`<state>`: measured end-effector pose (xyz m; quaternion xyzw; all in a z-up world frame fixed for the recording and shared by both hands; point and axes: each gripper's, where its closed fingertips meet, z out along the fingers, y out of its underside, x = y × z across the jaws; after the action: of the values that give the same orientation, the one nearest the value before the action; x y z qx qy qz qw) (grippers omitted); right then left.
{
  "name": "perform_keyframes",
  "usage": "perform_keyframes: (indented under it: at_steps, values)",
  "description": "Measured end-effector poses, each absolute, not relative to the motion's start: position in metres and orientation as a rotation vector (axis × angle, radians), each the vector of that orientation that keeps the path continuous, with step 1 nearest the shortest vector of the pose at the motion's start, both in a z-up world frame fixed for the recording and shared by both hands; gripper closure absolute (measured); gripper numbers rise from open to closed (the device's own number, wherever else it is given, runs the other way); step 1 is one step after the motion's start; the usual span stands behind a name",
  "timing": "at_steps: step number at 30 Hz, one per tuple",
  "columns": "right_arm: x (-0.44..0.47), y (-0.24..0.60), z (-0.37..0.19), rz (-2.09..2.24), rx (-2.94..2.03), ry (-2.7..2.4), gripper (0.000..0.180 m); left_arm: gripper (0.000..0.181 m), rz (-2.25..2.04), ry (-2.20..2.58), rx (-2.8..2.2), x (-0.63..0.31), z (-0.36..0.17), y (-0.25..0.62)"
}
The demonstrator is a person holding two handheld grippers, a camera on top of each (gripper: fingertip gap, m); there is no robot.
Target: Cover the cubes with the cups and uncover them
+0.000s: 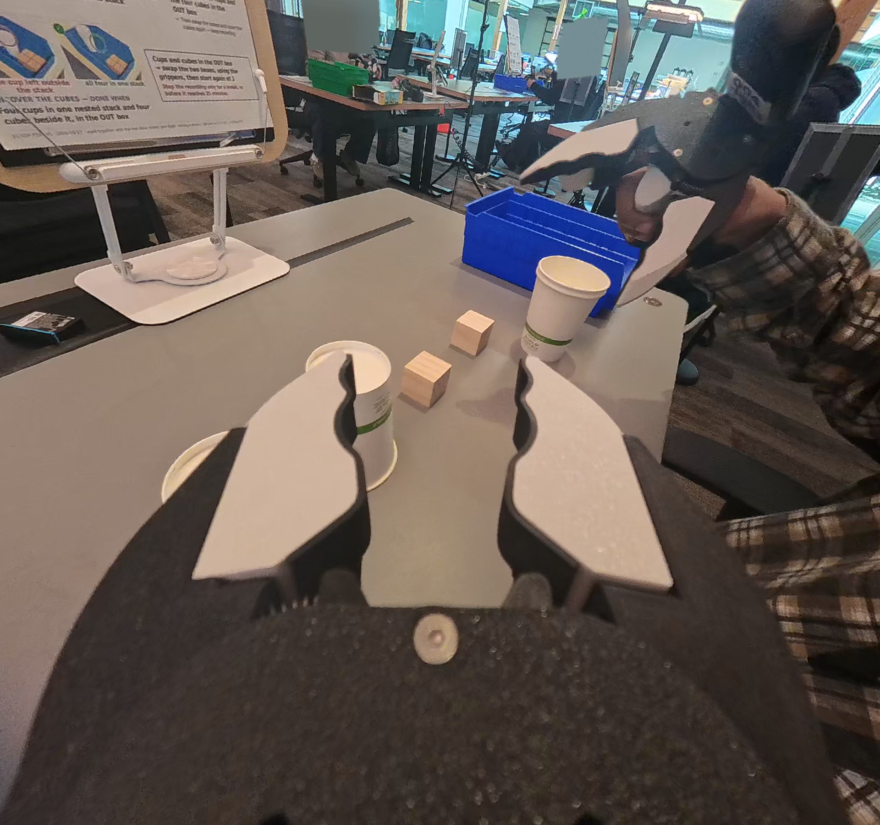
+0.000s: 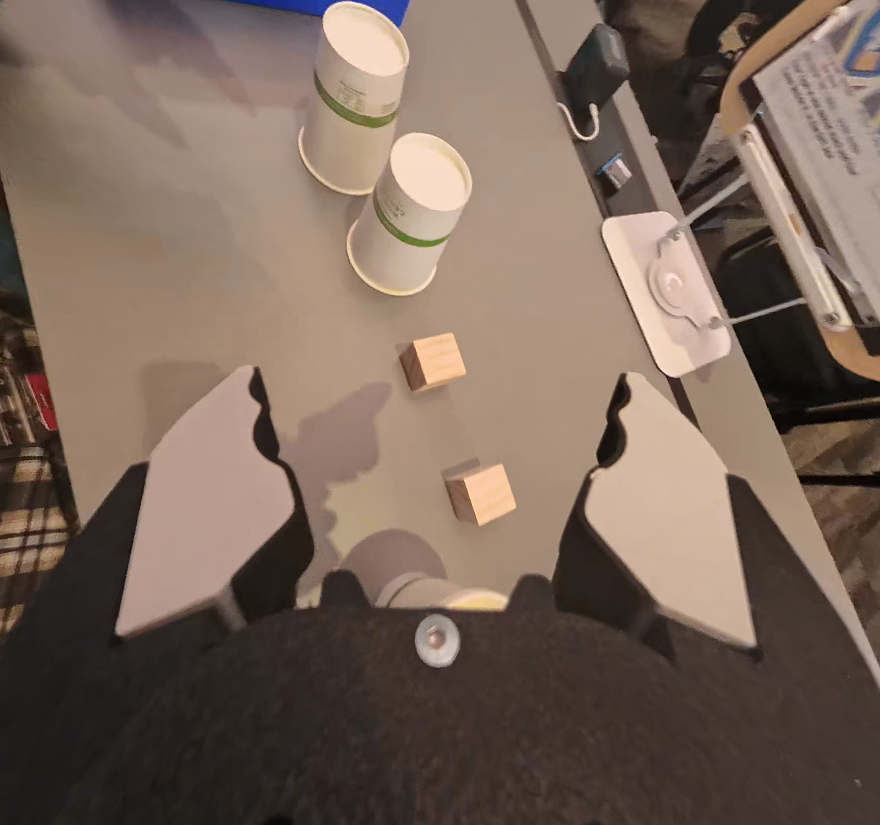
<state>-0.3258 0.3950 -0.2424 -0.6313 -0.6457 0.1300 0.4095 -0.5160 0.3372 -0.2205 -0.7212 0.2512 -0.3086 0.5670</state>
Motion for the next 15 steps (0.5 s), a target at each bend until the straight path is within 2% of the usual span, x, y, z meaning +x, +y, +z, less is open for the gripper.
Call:
perform_keyframes:
  at_steps: [7, 9, 12, 15]
  values:
    - [-0.335, 0.39, -0.255, 0.411, -1.593, -1.669, 0.053, 0.114, -0.622, 0.661, -1.794, -0.511, -0.241, 0.36]
    - [-0.33, 0.387, -0.26, 0.42, -1.607, -1.682, 0.053, 0.109, -0.505, 0.785, -1.859, -0.508, -0.246, 0.374]
    - [-0.323, 0.385, -0.267, 0.425, -1.629, -1.686, 0.053, 0.09, -0.296, 1.064, -2.016, -0.506, -0.264, 0.396]
    - [-0.316, 0.382, -0.272, 0.428, -1.634, -1.683, 0.053, 0.083, -0.097, 1.32, -2.164, -0.507, -0.288, 0.415]
